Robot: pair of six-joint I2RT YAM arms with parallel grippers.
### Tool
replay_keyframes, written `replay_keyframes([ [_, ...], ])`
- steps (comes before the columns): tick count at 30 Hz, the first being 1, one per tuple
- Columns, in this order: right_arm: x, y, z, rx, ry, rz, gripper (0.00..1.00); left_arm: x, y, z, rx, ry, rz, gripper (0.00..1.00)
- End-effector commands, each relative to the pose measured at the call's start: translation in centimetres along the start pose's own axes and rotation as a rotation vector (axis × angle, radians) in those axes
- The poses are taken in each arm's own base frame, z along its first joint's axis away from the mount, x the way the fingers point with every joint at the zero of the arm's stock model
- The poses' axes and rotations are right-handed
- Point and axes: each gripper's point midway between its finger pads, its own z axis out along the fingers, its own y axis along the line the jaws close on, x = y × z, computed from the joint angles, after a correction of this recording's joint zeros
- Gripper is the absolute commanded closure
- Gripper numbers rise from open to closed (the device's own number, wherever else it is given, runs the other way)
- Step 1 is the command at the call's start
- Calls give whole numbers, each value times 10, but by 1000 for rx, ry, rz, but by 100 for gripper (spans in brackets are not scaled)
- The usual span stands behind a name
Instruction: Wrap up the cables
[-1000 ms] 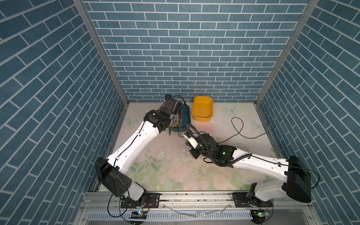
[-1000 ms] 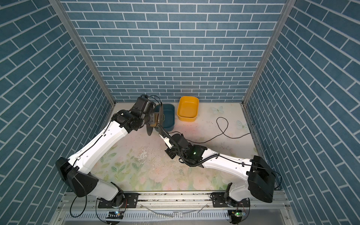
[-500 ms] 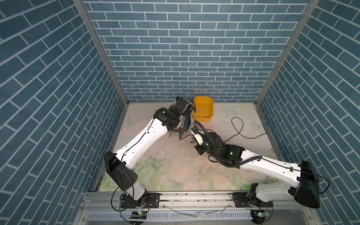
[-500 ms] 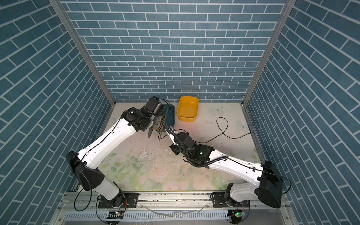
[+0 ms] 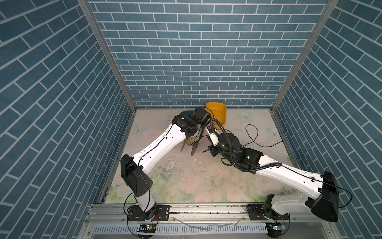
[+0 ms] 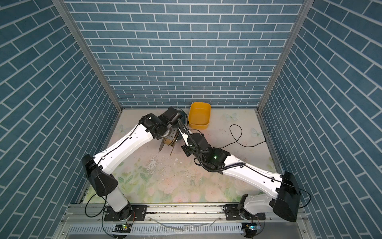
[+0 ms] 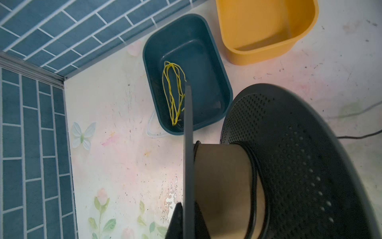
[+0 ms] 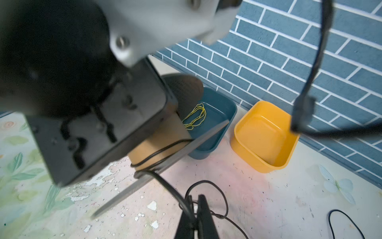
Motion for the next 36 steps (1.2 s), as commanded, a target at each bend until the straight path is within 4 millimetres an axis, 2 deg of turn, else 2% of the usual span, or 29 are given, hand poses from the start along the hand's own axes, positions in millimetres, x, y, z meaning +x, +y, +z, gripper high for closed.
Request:
replay_keyframes([
  [1,-52,-26,-19,62,-149,132,100,1,6,-8,-8,9,26,100],
  [5,-43,-55,-13,147,-100,207,100,6,1,-9,21,13,45,100],
  [15,-21,-98,-3,248,2,232,100,15,-3,-16,71,28,167,100],
  [29,12,-134,27,357,127,232,100,22,-10,-22,108,-2,244,100],
  [36,39,-144,39,360,176,270,100,22,-14,-32,157,-24,258,100],
])
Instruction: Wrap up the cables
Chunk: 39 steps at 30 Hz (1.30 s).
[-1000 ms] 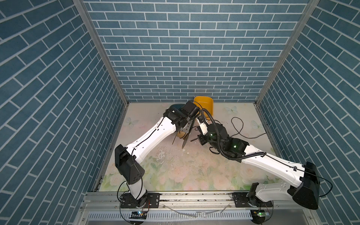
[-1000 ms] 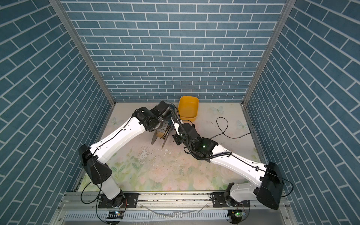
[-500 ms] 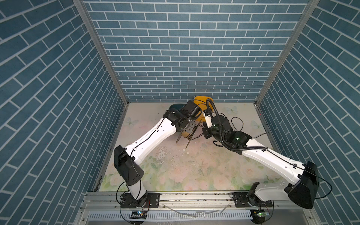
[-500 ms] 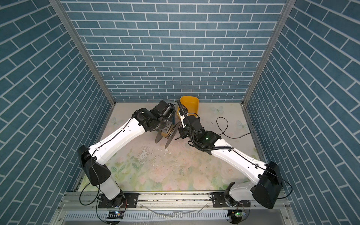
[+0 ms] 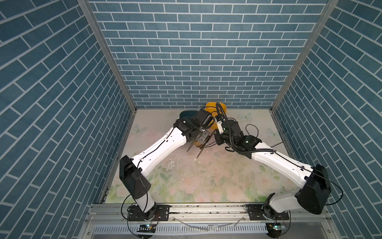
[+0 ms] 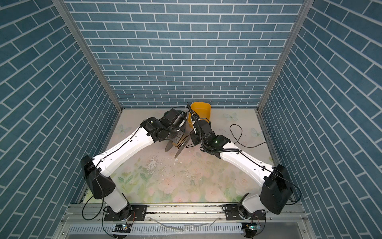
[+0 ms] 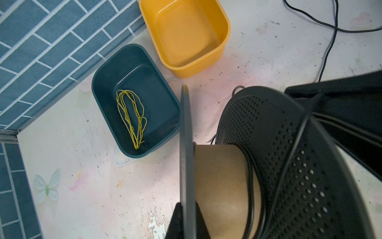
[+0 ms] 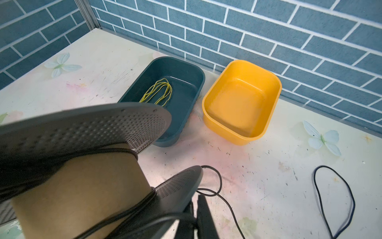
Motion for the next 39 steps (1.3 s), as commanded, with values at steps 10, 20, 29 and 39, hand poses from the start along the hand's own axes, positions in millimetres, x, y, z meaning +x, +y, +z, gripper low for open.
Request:
replay_keyframes([
  [10,21,-59,20,91,55,200,89,34,15,-43,28,30,68,100],
  [20,32,-39,28,-70,93,206,75,27,12,-54,97,6,48,100],
  [29,47,-3,22,-288,95,193,37,11,12,-74,263,-78,-77,100],
  [39,66,8,-9,-389,-27,225,17,-1,19,-98,382,-180,-184,100],
])
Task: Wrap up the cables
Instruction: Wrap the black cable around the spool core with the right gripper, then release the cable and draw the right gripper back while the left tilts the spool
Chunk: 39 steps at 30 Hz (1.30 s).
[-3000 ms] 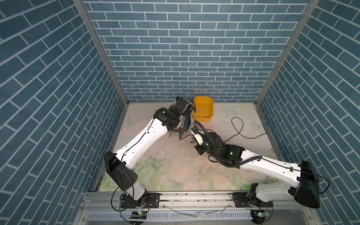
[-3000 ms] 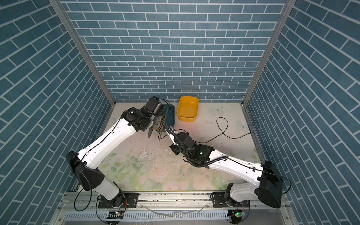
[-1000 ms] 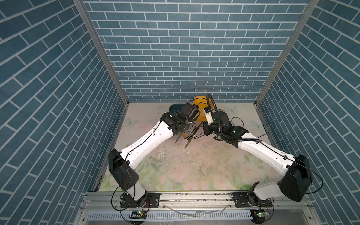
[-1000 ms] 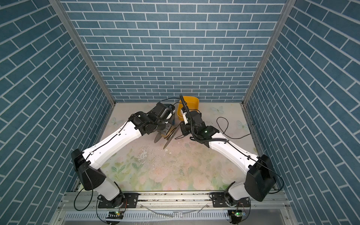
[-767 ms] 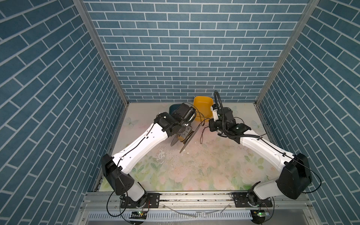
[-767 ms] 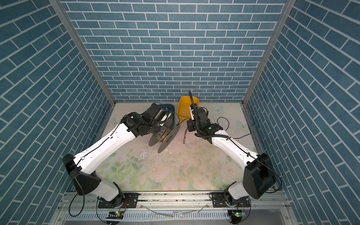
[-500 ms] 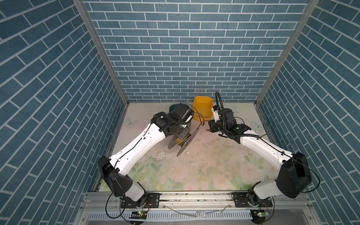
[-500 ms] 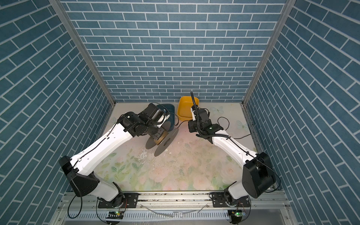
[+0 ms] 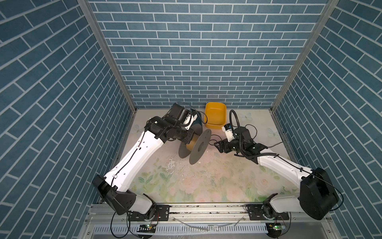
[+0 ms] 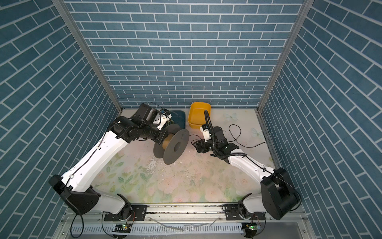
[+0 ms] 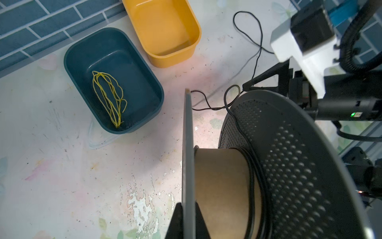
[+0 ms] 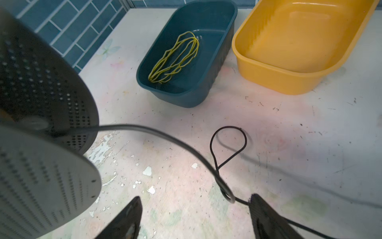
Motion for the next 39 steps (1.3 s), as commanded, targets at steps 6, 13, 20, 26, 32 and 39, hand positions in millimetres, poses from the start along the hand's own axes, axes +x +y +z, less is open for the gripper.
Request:
replay_keyframes([
  [6,-5,5,-31,-20,-167,-14,20,-30,-17,-29,159,-169,-75,100],
  [13,8,-24,-36,123,-180,75,27,-38,-11,-47,167,-241,-116,100],
  [20,9,-44,-40,168,-221,352,41,-42,-5,-60,157,-291,-139,100],
  [26,-10,-43,-35,92,-276,518,34,-41,-7,-64,174,-317,-140,100],
  [32,-22,-38,-10,-56,-253,672,33,-41,-10,-62,192,-316,-139,100],
  [39,-32,-39,22,-158,-259,804,34,-42,-11,-61,200,-320,-144,100],
])
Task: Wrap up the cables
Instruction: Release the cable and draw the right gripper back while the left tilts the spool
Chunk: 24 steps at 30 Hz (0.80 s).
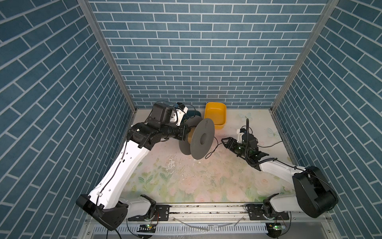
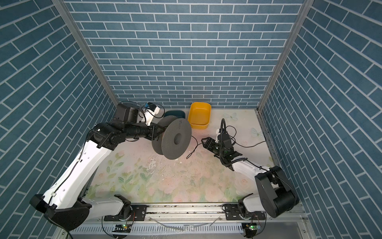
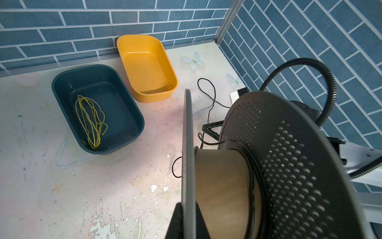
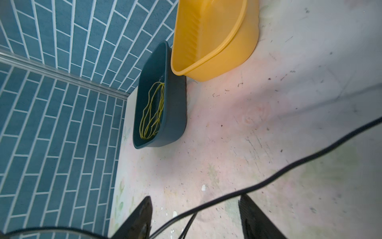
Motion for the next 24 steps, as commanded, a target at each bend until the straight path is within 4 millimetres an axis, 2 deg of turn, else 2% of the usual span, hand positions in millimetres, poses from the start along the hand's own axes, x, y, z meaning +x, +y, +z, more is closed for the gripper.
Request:
replay_keyframes([
  [1,-22,41,12,-169,-31,100,36,-20,-10,-10,47,-93,12,100],
  [3,-23,46,20,-209,-23,124,44,-19,-9,-9,40,-93,8,100],
  [6,-25,44,25,-229,-27,149,65,-21,-5,-14,34,-105,-12,100],
  [9,-32,25,20,-189,-43,163,85,-31,14,-30,14,-166,-88,100],
  [11,-40,5,9,-162,-68,184,99,-36,34,-47,-8,-231,-165,100],
  [14,-50,-25,-10,-106,-95,210,100,-36,67,-68,-72,-299,-268,100],
  [18,-60,-55,-34,-34,-112,217,100,-29,101,-80,-127,-343,-390,100],
  [24,-76,-100,-81,92,-202,245,100,-19,132,-94,-251,-367,-450,100],
])
